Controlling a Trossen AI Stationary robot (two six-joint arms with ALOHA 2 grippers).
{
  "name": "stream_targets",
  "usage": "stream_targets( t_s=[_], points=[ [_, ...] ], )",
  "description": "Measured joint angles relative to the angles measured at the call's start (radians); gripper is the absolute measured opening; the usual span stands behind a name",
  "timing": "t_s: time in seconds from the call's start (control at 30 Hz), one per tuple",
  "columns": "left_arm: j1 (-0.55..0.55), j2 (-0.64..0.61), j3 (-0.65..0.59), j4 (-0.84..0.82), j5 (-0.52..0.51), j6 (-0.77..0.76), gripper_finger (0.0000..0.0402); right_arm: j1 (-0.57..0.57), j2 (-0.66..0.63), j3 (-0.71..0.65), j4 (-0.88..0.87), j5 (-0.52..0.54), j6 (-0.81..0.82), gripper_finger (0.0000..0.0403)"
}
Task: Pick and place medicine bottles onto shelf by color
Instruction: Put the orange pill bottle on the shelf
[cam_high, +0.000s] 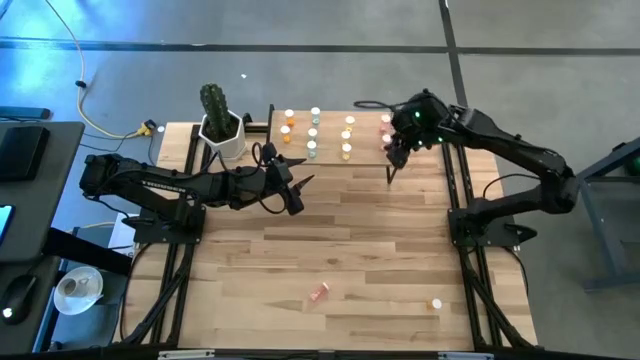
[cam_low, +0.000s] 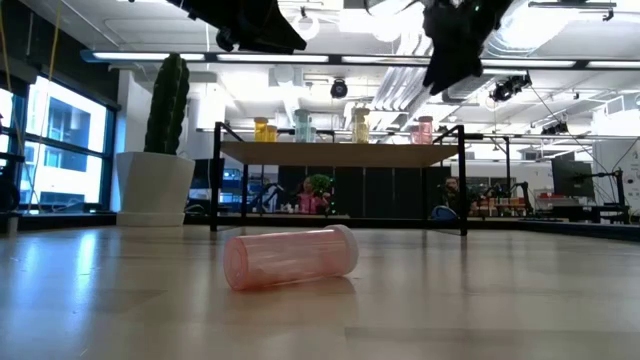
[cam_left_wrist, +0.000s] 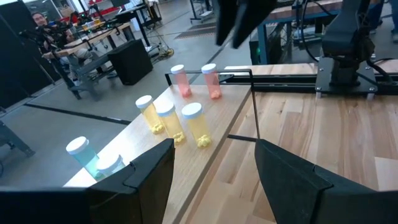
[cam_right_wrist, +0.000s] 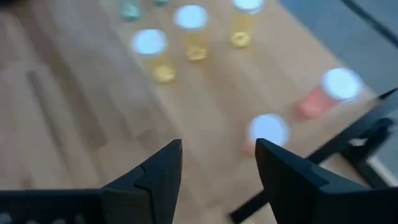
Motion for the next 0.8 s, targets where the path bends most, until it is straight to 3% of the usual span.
stream_targets(
  t_s=[0.2, 0.4, 0.8],
  points=[
    [0.000, 0.000, 0.000, 0.000, 0.000, 0.000, 0.0211, 0.185, -0.028, 0.000, -0.046, 0.065, 0.120, 0.0195],
    [0.000, 0.000, 0.000, -0.014, 0.000, -0.001, 0.0211, 0.385, -0.029, -0.027, -0.095, 0.275, 0.272, 0.0195],
    [0.000, 0.001, 0.000, -0.030, 0.000, 0.053, 0.0211, 0.750, -0.032, -0.224, -0.053, 0.403, 0.810, 0.0195]
  ],
)
